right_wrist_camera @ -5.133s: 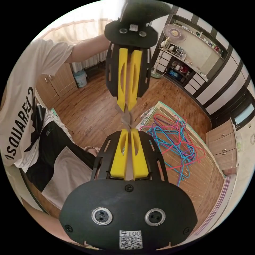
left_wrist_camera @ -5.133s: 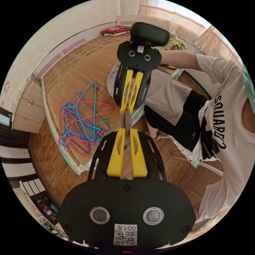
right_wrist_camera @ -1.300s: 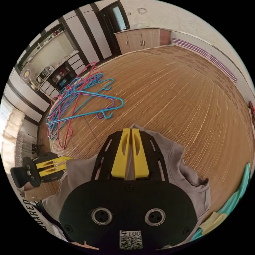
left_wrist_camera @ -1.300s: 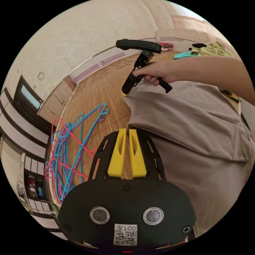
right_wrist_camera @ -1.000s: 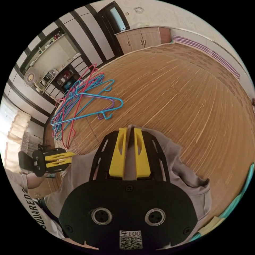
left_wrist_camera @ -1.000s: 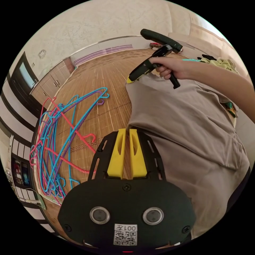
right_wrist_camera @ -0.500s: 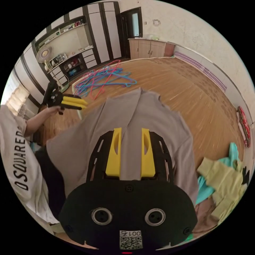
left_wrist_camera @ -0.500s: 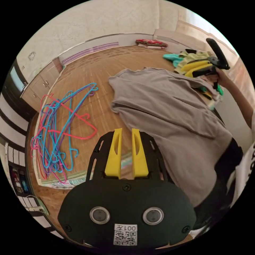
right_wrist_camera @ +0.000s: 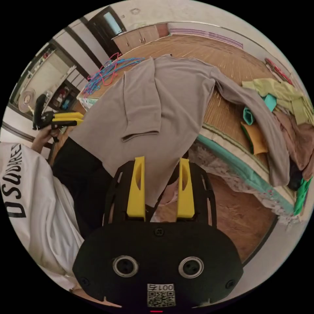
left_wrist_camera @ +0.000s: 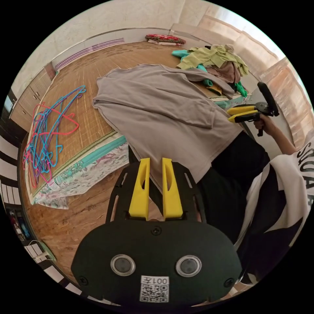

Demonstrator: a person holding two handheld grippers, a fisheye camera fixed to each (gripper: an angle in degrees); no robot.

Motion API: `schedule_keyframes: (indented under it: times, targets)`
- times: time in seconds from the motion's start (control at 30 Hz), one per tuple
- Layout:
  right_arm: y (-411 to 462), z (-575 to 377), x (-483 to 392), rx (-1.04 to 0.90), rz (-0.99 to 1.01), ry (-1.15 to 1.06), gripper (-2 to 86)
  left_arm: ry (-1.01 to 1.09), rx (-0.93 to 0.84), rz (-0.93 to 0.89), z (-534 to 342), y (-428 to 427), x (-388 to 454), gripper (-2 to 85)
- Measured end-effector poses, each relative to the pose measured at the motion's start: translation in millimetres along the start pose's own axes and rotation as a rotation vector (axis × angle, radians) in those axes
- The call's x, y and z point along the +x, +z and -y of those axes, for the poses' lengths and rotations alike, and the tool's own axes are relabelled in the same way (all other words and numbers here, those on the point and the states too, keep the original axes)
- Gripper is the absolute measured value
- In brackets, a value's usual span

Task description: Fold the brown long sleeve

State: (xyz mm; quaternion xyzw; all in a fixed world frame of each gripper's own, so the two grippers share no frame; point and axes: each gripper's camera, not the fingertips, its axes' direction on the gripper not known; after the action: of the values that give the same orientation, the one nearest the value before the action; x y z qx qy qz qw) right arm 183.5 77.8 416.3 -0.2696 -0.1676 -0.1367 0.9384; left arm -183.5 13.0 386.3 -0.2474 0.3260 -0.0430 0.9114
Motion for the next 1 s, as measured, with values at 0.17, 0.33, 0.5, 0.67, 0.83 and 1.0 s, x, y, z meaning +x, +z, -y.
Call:
schedule_keyframes:
  times: [0.17,0.33,0.5,0.67,0.83,1.0]
  targets:
    - [28,-21,1,0.065,0.116,-0.017,4.6,0.001,0.051,-0.031,-9,-6,-5,-1.1]
    - [32,-45,-4,0.106,0.006,-0.058,1.3,-0.045,0.092,-0.05,-21,-32,-22,-1.0]
    - [24,-79,12,0.133,-0.049,-0.032,0.6,-0.068,0.127,-0.008,-39,-60,-35,-1.0]
    - [44,-117,41,0.137,0.059,0.021,2.2,-0.07,0.032,-0.091,-44,-44,-53,-0.9]
    - [70,-142,53,0.169,0.177,0.066,10.4,-0.079,0.004,-0.2,-54,-31,-59,-0.7]
    - [106,-155,73,0.142,0.261,0.106,12.2,-0.107,0.082,-0.32,-64,-30,-71,2.3]
